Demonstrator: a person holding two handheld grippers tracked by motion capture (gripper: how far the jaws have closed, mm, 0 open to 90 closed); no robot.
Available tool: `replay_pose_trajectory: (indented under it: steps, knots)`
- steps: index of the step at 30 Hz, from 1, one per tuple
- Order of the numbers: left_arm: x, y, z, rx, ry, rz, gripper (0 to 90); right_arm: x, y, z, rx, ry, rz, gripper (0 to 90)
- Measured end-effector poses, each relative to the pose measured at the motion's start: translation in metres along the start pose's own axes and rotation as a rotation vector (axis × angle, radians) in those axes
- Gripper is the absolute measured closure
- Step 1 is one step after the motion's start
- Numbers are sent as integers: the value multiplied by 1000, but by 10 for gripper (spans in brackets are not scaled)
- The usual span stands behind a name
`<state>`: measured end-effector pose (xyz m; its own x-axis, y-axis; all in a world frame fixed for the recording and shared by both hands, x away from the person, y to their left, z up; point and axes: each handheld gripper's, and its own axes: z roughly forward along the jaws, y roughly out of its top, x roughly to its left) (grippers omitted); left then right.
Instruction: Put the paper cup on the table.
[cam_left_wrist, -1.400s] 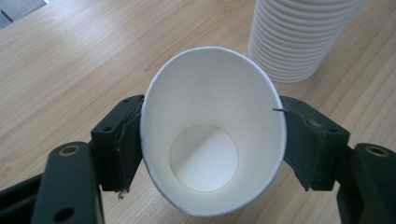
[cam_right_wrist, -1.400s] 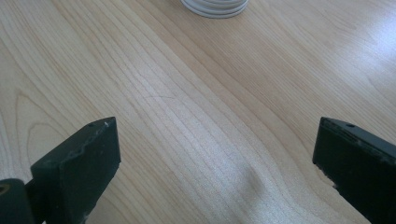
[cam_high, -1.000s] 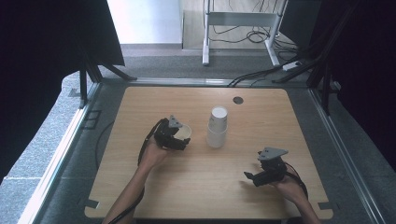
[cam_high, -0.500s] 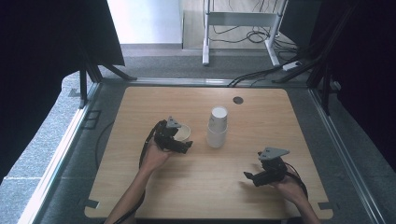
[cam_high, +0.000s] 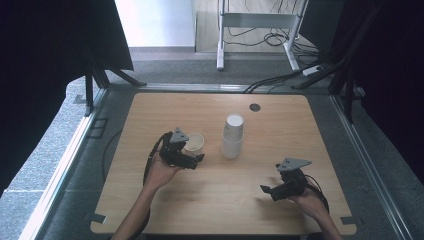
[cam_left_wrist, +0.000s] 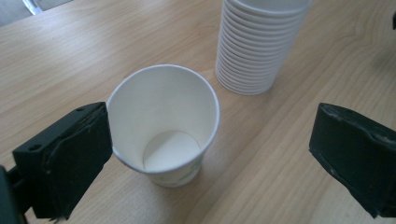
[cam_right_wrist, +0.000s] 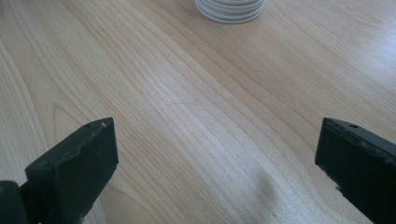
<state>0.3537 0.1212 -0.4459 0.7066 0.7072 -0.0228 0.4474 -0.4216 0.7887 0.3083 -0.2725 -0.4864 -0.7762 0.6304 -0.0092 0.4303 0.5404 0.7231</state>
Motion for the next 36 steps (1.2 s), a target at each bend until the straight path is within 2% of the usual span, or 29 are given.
replay_pose_trajectory:
  steps: [5, 11, 19, 25, 30, 36]
  knots:
    - [-7, -5, -9, 11, 16, 29, 0, 0, -1, -2, -1, -7, 5, 0]
    - [-13, -11, -20, 1, 16, 25, 0, 0, -3, -5, 1, -12, 9, 0]
    - [-27, -24, -33, 6, 33, 48, 0, 2, -5, -10, -14, -14, 15, 0]
    - [-34, -38, -39, -14, 36, 34, 0, 4, -8, -13, -24, -24, 31, 0]
    - [-39, -53, -37, -8, 37, 19, 0, 3, -13, -13, -16, -33, 38, 0]
    - [-44, -73, -27, 25, 29, -11, 0, 4, -18, -7, 32, -67, 0, 0]
